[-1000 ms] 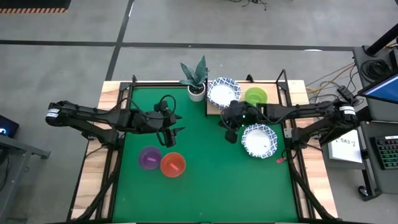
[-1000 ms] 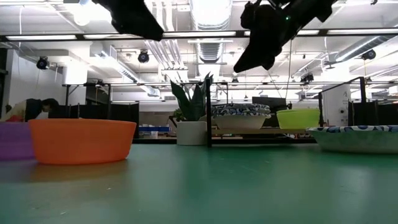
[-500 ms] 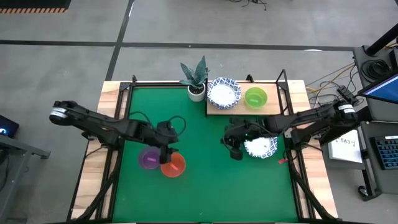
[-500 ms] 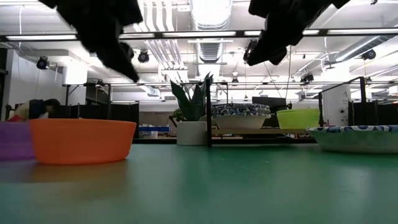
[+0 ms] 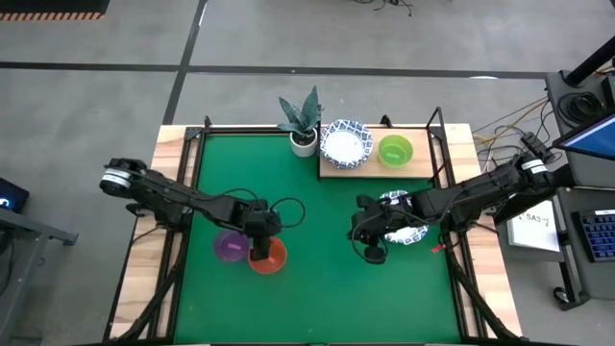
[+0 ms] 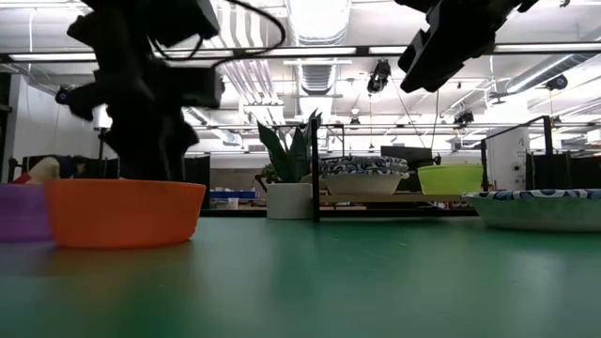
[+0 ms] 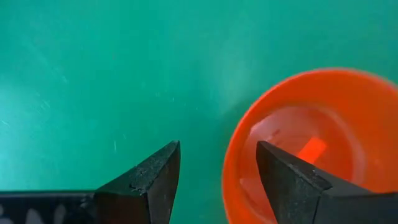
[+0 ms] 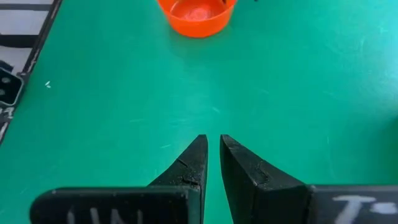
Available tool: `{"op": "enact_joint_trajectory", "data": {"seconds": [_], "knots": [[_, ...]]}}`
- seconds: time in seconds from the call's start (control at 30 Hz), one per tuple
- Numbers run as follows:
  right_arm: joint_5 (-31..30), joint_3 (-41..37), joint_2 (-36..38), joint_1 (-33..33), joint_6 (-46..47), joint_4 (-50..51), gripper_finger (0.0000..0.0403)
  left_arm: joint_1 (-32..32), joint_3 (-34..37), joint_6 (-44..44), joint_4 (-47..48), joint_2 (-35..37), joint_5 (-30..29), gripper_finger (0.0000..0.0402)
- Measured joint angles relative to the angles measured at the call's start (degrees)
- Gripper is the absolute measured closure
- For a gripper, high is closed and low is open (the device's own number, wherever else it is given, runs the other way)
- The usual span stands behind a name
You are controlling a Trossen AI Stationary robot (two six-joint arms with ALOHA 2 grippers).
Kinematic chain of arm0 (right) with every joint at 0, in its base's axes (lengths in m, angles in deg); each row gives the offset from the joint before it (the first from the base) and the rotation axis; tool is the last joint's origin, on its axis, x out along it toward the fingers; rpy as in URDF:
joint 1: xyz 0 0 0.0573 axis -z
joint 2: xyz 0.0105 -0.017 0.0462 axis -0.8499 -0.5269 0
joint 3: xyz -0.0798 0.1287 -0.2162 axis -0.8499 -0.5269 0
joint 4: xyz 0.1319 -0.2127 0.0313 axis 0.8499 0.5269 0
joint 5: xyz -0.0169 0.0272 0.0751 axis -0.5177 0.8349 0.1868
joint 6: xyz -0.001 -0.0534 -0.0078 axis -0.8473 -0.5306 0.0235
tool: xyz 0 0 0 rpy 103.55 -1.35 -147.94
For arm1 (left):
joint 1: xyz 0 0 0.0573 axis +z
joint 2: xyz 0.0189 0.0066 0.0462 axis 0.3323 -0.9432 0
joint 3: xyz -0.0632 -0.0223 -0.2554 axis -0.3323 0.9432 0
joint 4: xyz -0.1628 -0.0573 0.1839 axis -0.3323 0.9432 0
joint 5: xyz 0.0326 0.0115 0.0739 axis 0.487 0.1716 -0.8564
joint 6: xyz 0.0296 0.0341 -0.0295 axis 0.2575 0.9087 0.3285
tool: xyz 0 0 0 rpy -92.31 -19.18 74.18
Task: Place and stack bowls onto a shelf
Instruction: Stack the orange bowl on top of the green bowl
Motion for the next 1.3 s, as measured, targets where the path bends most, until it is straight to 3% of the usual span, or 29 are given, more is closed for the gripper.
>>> {"op": "enact_joint_trajectory", "data": {"seconds": [0.23, 0.5, 0.6, 0.73, 0.93, 1.3], "knots": [[-0.2, -0.1, 0.0, -0.3, 0.0, -0.4, 0.0369, 0.2, 0.0, -1.0, -2.5, -4.1, -0.8, 0.0208], [-3.6, -0.1, -0.4, -0.3, -0.3, -1.5, 0.0369, 1.6, 0.0, 0.8, -16.5, -7.0, -15.6, 0.0208], [-5.7, -0.2, -1.3, -0.2, -0.5, -4.4, 0.0369, 3.4, -0.9, 2.6, -21.1, -7.5, -15.4, 0.0208], [-7.6, -0.2, -2.8, -0.1, 1.0, -8.8, 0.0369, 4.4, -3.8, 5.7, -19.4, -6.9, -14.1, 0.0208], [-9.7, 0.5, -7.1, 0.0, 4.0, -14.6, 0.0369, 3.3, -5.8, 12.0, -17.0, -1.7, -14.0, 0.0208], [-9.1, 11.1, -17.6, 4.6, 4.7, -10.4, 0.0369, -1.4, -4.9, 26.7, -22.4, 16.1, -11.7, 0.0208]]}}
